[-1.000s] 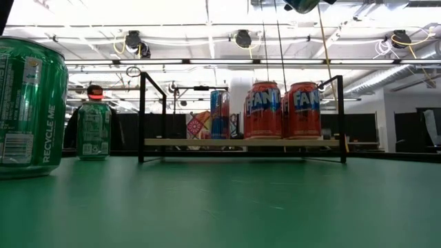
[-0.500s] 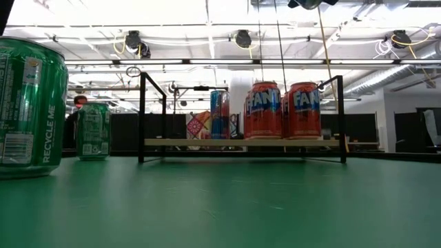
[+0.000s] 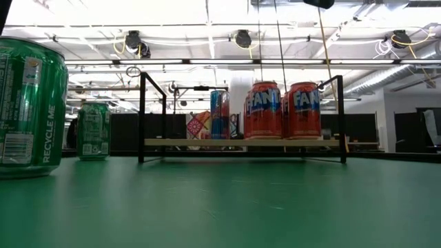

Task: Place canned beverage on shelf
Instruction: Put the blue soda can on the shelf aligned with the other blue soda can on the shelf

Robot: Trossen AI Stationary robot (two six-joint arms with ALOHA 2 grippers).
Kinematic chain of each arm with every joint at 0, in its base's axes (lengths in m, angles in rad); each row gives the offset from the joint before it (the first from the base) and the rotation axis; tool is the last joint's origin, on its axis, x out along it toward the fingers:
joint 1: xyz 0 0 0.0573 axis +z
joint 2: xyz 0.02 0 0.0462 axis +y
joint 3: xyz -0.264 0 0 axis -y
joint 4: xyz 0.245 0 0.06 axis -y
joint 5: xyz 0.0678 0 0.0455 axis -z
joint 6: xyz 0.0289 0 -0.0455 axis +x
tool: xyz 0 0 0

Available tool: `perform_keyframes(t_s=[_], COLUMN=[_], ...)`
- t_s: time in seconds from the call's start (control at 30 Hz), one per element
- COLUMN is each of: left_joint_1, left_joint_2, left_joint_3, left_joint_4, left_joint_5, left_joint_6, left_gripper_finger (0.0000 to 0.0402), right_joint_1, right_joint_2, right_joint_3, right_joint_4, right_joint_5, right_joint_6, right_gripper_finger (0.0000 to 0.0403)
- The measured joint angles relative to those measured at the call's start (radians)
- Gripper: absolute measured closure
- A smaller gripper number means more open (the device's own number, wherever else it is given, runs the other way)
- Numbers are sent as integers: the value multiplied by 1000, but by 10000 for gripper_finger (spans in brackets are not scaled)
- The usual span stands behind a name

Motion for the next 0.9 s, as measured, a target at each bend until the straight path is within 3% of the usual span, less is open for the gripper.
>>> perform_keyframes(t_s=[0.23,0.47,0.9], left_joint_1=[26,57,44], left_joint_2=[-10,-10,-8], left_joint_3=[-1,-1,-1], left_joint_4=[-2,-1,-4], left_joint_5=[102,173,178], left_joint_6=[69,-7,-30], left_gripper_finger=[56,56,56], right_joint_1=[-80,-160,-258], right_joint_2=[0,0,0], right_joint_3=[0,0,0], right_joint_4=[30,15,6], right_joint_5=[-262,-479,-789], right_joint_6=[-10,6,45], right_gripper_finger=[172,172,170])
